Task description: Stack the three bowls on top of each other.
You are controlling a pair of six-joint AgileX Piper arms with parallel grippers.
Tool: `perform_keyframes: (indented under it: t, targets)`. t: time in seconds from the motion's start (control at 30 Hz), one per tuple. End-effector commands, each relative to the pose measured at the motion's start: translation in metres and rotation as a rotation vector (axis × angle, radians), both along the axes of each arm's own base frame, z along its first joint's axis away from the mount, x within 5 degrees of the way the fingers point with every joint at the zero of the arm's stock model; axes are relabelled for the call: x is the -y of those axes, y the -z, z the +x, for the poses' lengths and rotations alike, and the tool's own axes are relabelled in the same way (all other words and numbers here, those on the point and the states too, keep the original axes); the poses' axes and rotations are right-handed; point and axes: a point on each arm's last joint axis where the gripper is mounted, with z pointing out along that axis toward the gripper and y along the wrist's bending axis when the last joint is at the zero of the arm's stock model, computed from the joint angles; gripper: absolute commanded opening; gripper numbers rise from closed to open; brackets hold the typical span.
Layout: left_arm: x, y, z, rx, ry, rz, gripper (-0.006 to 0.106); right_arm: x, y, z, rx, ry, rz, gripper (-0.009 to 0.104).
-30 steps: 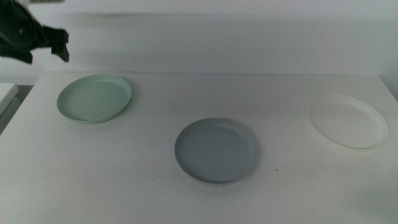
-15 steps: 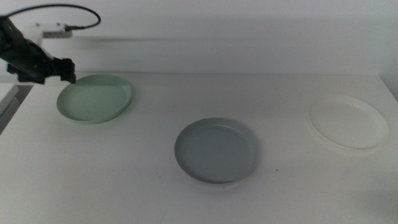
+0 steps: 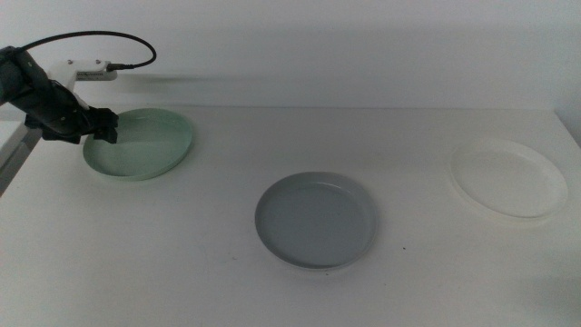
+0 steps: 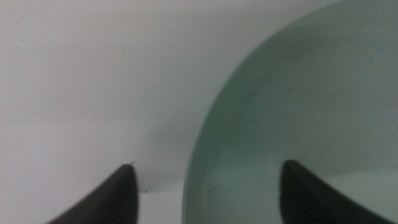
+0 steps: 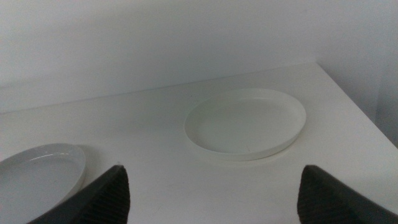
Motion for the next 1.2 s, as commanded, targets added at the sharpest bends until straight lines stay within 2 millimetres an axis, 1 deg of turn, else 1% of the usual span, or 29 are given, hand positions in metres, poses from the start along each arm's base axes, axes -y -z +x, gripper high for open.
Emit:
perform_keyframes:
  t: [0.0, 0.1, 0.23, 0.27, 0.37, 0.43, 0.5, 0.6, 0.67, 0.7, 0.77, 0.8, 0.87, 0.9, 0.97, 1.1, 1.17]
  targets:
    - [-0.001, -0.001, 0.001, 0.006, 0.002, 0.000, 0.063, 0.001, 0.000, 0.000, 0.010, 0.008, -0.008, 0.075]
    - [-0.001, -0.001, 0.001, 0.000, 0.002, -0.003, 0.039, 0.001, 0.000, 0.000, 0.010, 0.008, -0.008, 0.075]
    - [0.000, -0.001, 0.000, -0.002, -0.002, -0.007, 0.002, 0.001, 0.000, 0.000, 0.010, 0.008, -0.008, 0.075]
    - [0.000, -0.001, 0.000, -0.002, 0.003, -0.005, -0.002, 0.001, 0.000, 0.000, 0.010, 0.008, -0.008, 0.075]
    - [0.000, -0.003, -0.001, -0.009, 0.007, -0.011, -0.002, 0.001, 0.000, 0.000, 0.010, 0.008, -0.008, 0.075]
    - [0.001, -0.015, -0.003, -0.001, 0.012, -0.013, -0.002, 0.001, 0.000, 0.000, 0.010, 0.008, -0.008, 0.075]
    - [0.003, -0.032, -0.006, 0.008, 0.020, -0.013, -0.002, 0.001, 0.000, 0.000, 0.010, 0.008, -0.008, 0.075]
    - [0.007, -0.066, -0.016, 0.028, 0.032, -0.032, -0.002, 0.001, 0.000, 0.000, 0.010, 0.008, -0.008, 0.075]
    - [0.012, -0.087, -0.028, 0.057, 0.031, -0.066, -0.002, 0.001, 0.000, 0.000, 0.010, 0.008, -0.008, 0.075]
    - [0.016, -0.093, -0.033, 0.071, 0.036, -0.076, -0.002, 0.001, 0.000, 0.000, 0.010, 0.008, -0.008, 0.075]
    - [0.027, -0.106, -0.051, 0.106, 0.028, -0.087, -0.002, 0.001, 0.000, 0.000, 0.010, 0.008, -0.008, 0.075]
    - [0.033, -0.114, -0.061, 0.128, 0.027, -0.082, -0.002, 0.001, 0.000, 0.000, 0.010, 0.008, -0.008, 0.075]
    - [0.048, -0.123, -0.082, 0.163, 0.016, -0.078, -0.002, 0.001, 0.000, 0.000, 0.010, 0.008, -0.008, 0.075]
    - [0.055, -0.123, -0.091, 0.164, 0.014, -0.082, -0.002, 0.001, 0.000, 0.000, 0.010, 0.008, -0.008, 0.075]
    - [0.075, -0.131, -0.109, 0.174, 0.021, -0.099, -0.002, 0.001, 0.000, 0.000, 0.010, 0.008, -0.008, 0.075]
    - [0.118, -0.137, -0.130, 0.159, 0.077, -0.142, -0.002, 0.001, 0.000, 0.000, 0.010, 0.008, -0.008, 0.075]
    - [0.147, -0.133, -0.134, 0.148, 0.120, -0.165, -0.002, 0.001, 0.000, 0.000, 0.010, 0.008, -0.008, 0.075]
